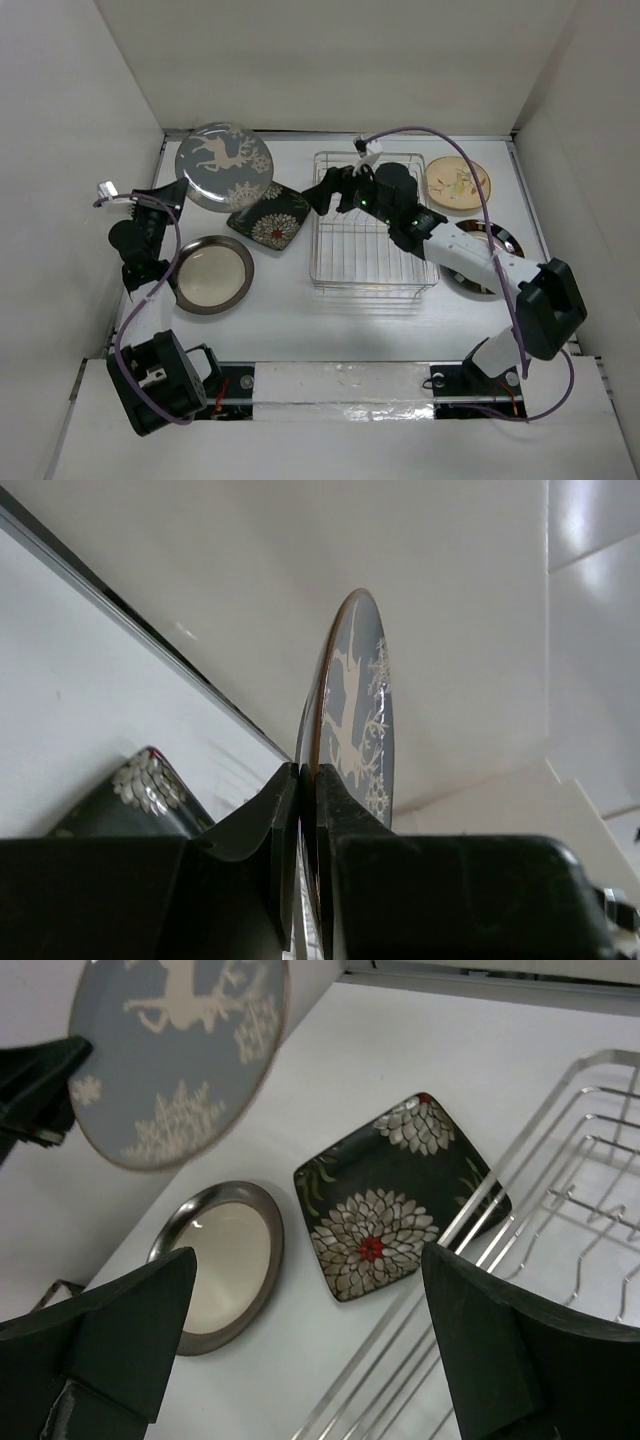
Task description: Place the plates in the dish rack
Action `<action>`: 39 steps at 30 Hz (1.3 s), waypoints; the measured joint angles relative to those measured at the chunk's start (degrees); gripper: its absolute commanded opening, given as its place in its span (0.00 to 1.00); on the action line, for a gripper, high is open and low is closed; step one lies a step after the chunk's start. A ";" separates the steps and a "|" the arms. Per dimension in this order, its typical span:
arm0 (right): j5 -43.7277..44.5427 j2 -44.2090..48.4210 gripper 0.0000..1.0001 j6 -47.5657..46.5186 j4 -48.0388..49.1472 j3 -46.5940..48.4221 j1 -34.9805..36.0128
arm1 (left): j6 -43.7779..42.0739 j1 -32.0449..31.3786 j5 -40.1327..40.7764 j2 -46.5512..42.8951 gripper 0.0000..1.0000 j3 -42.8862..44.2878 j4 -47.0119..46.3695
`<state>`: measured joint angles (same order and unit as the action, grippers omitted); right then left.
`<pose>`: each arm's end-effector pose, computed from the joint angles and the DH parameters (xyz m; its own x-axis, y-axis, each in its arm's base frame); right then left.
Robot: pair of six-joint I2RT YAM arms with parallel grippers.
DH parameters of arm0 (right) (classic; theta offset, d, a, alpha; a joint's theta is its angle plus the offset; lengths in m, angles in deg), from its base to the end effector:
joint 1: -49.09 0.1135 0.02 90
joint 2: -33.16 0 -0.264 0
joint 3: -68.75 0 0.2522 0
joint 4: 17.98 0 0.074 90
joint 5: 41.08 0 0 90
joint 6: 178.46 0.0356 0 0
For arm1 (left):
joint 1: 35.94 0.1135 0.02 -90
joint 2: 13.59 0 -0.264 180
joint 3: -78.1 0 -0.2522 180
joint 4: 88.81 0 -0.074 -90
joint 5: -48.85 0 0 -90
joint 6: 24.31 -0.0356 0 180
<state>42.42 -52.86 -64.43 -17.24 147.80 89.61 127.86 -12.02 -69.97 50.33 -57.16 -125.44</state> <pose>0.2716 0.2374 0.3344 -0.3731 0.2134 -0.9029 -0.6341 0.6518 0.4160 0.2286 0.0826 0.2993 0.0704 -0.8164 -0.5732 0.2728 0.5685 -0.7762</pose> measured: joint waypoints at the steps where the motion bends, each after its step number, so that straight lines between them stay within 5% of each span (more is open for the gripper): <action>1: -0.72 -0.85 1.00 0.07 0.09 1.22 -0.26 | 0.74 -0.20 -0.94 -0.87 0.00 -1.05 -0.35; 18: -16.39 -15.32 0.93 4.85 2.89 11.32 -3.41 | 8.79 -1.57 -15.08 -5.11 0.00 -8.20 -12.31; 24: -20.59 -17.66 0.71 6.32 5.22 13.09 -2.43 | 8.83 -3.02 -19.47 -3.63 0.00 -9.03 -14.80; 28: -22.10 -17.81 0.12 7.89 6.88 13.31 -1.36 | 7.02 -4.59 -21.27 -3.61 0.00 -10.08 -13.77; 30: -23.34 -17.81 0.00 10.25 8.92 13.25 -1.81 | 5.68 -4.11 -20.65 -3.58 0.00 -10.38 -12.72; 32: -23.08 -17.11 0.00 11.21 9.66 12.52 -1.81 | 4.66 -4.42 -20.50 -3.82 0.00 -10.73 -12.26; 39: -19.23 -11.28 0.00 11.47 8.26 6.71 -1.68 | -1.29 -9.46 -20.24 -6.69 0.43 -9.81 -1.86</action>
<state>23.19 -64.14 -52.95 -8.98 154.51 87.92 126.57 -21.49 -90.21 43.64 -66.97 -127.30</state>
